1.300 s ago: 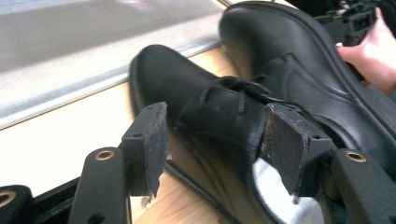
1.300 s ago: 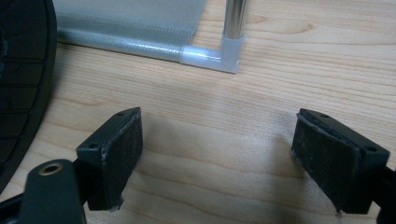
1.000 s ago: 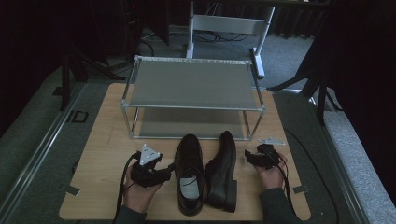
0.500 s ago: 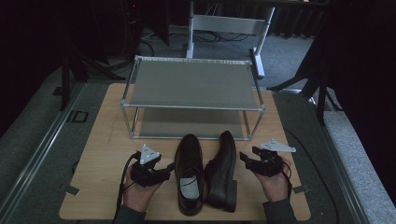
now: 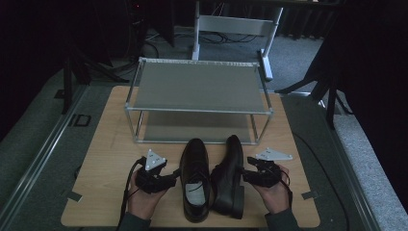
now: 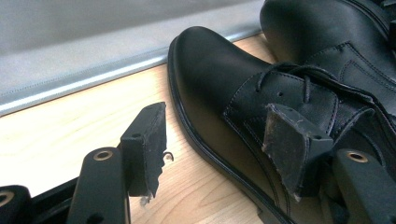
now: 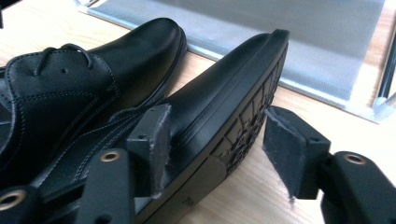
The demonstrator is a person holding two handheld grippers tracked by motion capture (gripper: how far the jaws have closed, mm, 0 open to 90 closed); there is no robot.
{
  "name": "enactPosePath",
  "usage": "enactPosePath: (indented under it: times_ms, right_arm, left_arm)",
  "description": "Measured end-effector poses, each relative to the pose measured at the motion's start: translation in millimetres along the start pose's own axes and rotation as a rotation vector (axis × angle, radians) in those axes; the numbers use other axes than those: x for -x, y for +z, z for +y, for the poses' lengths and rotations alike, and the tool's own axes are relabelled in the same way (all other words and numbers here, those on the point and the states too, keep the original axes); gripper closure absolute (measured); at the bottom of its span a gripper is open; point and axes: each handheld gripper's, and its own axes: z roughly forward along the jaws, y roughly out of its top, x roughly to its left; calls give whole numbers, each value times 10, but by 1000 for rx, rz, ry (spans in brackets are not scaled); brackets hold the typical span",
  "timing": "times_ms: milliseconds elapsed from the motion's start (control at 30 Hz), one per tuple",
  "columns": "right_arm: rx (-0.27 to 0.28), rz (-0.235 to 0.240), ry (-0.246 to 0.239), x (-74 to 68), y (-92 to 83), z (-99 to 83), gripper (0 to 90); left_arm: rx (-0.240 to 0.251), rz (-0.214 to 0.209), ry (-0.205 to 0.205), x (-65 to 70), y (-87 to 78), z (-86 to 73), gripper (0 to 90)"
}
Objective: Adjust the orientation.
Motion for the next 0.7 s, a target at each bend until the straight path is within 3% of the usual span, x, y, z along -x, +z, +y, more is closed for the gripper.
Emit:
enactPosePath:
  times_ms: [100,333,500,700]
  right_arm:
    - [-5,42,11,36,-39,-8,550]
    - [-12,27,50,138,-141,-49,558]
    - [-18,-36,77,221,-223,-109,479]
    - [-40,-50,117,337,-299,-186,523]
  left_arm:
    - [-5,-4,1,6,16,-6,402]
    - [-3,-5,9,24,4,4,403]
    - [-15,-8,7,23,38,-9,404]
    - [-17,-11,13,44,49,-7,404]
